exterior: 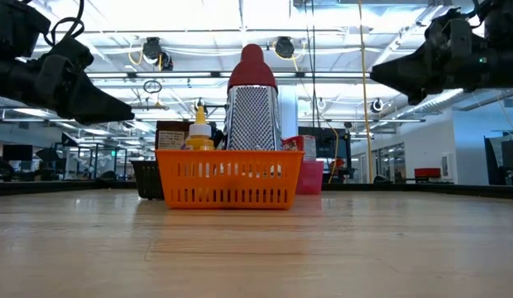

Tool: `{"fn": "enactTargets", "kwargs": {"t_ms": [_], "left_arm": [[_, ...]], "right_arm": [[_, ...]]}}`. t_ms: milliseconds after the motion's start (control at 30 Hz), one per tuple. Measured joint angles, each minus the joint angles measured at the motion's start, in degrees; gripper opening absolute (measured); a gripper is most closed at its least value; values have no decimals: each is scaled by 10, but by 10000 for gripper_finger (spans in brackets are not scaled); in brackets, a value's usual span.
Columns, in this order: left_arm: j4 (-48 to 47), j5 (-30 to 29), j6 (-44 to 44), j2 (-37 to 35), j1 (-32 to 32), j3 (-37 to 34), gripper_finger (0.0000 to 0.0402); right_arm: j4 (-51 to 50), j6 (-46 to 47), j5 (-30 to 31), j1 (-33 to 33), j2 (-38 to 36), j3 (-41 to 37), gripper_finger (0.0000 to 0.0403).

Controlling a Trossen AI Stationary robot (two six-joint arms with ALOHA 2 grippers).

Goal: Pick & Place Kitchen Items
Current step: Return to Home Position

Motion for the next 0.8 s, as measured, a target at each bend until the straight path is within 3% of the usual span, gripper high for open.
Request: {"fn": "enactTargets", "kwargs": {"t_ms": [233,567,800], "left_arm": [[0,0,0,0,0,0,216],[0,0,0,0,0,0,216],[-1,0,0,0,0,1,216]], "right_arm": [[-57,0,-16,-5,-124,-1,100],[-65,0,-17,-40,-330,-1,100],[15,0,-16,-49,-335,-1,100]]}}
